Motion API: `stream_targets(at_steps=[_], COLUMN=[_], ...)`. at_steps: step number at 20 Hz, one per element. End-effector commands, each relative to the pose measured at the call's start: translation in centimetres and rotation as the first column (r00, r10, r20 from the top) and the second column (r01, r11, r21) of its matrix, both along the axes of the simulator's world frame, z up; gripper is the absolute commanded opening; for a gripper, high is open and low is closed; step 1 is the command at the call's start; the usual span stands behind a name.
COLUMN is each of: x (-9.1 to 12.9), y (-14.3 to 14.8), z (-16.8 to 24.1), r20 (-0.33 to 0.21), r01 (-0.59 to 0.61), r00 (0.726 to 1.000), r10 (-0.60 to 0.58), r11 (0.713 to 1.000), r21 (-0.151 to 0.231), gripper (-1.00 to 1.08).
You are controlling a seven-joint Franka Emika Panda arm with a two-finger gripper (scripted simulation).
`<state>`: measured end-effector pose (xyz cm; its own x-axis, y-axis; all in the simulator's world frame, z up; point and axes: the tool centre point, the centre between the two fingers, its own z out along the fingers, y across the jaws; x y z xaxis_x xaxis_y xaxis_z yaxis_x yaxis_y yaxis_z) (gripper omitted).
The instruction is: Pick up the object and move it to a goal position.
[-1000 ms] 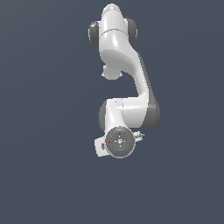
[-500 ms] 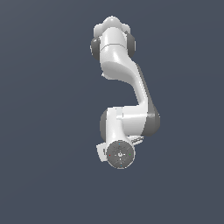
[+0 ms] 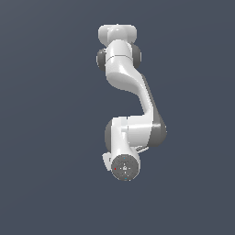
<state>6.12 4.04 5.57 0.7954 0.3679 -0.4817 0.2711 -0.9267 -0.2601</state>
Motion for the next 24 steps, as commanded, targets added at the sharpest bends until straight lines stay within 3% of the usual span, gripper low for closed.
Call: stream_targets(at_steps=[1, 24], x=[-0.22, -0.81], y=[0.03, 0.08], z=[-0.18, -0.74], r20=[-0.01, -0.021], r01=[-0.005, -0.009], r00=[1.0, 1.0], r10=[0.005, 0.009], r11=[1.0, 1.0], r21=[0.006, 0.012], gripper=[1.08, 1.08])
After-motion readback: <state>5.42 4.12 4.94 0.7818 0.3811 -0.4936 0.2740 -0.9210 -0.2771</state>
